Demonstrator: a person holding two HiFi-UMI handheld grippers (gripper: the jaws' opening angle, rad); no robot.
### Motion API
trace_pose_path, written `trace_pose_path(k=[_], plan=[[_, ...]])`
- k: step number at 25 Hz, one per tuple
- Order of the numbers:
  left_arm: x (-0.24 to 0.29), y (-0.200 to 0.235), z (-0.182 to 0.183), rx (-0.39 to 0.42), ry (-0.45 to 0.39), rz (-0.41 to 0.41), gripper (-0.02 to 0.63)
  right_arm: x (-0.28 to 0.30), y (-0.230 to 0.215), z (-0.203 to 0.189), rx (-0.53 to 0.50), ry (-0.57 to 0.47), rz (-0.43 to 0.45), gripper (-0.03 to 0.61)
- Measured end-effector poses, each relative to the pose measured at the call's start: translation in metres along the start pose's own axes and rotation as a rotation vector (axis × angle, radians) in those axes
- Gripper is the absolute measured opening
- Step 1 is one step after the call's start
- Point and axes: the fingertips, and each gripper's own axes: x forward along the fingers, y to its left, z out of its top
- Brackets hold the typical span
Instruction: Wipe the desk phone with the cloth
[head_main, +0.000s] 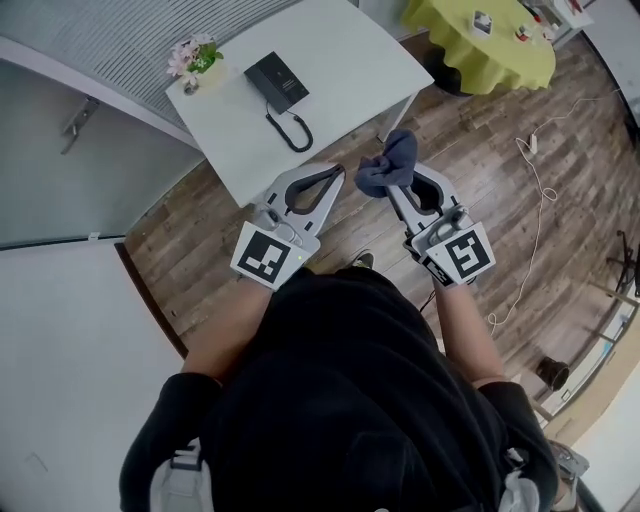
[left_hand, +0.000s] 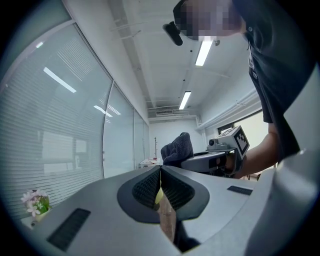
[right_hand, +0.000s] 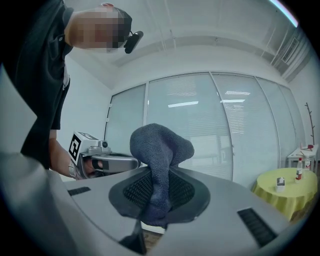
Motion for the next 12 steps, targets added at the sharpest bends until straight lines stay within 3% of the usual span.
trace_pose_path(k=[12], plan=[[0.050, 0.000, -0.003, -0.004, 0.028, 0.150, 0.011, -0.006, -0.056, -0.010, 0.034, -0.004, 0.136, 0.078]])
